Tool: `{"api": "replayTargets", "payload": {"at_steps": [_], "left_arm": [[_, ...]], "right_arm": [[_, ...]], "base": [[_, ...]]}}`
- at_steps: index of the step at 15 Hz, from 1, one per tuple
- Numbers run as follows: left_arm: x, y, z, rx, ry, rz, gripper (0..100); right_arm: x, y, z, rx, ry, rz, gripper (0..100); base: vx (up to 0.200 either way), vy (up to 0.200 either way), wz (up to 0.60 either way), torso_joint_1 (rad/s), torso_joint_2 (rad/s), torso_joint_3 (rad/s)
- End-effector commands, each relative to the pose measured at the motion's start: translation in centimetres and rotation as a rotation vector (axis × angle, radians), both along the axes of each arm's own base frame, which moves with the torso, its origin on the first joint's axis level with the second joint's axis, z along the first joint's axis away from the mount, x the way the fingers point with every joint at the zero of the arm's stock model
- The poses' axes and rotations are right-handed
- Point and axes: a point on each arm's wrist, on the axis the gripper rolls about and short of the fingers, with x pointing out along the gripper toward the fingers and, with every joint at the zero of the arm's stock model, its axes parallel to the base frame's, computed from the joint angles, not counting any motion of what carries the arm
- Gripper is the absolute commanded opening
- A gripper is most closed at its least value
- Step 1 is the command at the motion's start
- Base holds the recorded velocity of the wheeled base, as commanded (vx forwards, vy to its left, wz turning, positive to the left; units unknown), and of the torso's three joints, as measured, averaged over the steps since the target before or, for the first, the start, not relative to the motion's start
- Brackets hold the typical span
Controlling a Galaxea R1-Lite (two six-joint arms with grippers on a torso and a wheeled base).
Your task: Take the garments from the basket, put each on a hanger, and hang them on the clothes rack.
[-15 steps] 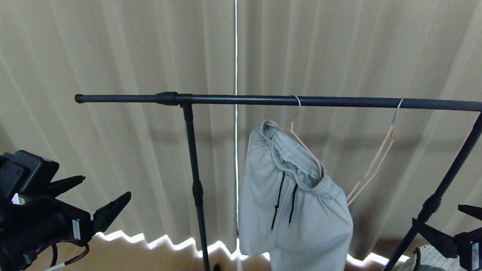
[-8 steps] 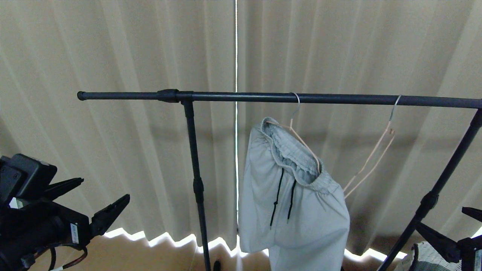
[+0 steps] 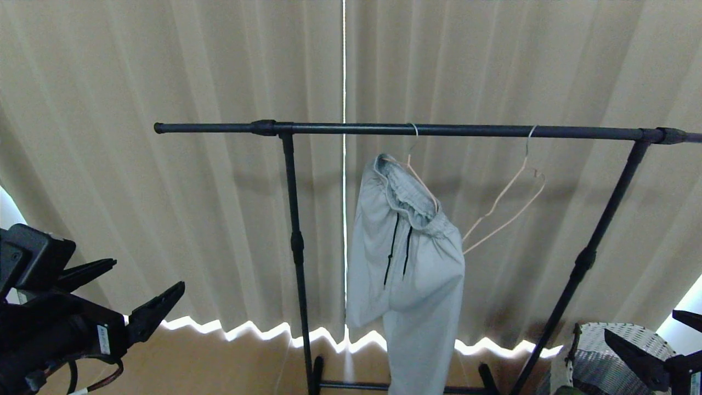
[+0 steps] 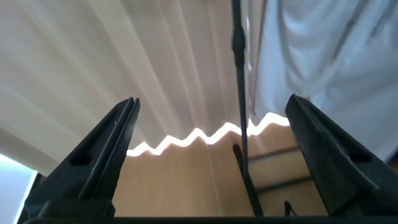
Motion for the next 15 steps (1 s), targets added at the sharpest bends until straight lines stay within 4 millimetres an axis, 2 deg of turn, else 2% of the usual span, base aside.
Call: {"api": "replayTargets", "payload": {"at_steps": [1, 15], "left_arm": [[0.04, 0.02, -0.05, 0.002, 0.002, 0.003, 100], [0.34, -0.04, 0.39, -0.005, -0.009, 0.002, 100]], "right_arm": [[0.51, 0.08, -0.62, -0.004, 0.046, 0.000, 100], [0.41, 0.05, -0.98, -0.040, 0.058, 0.009, 100]], "base": [[0.000, 0.000, 0.00, 0.000, 0.00, 0.000], [0.000, 0.000, 0.00, 0.000, 0.00, 0.000]]}}
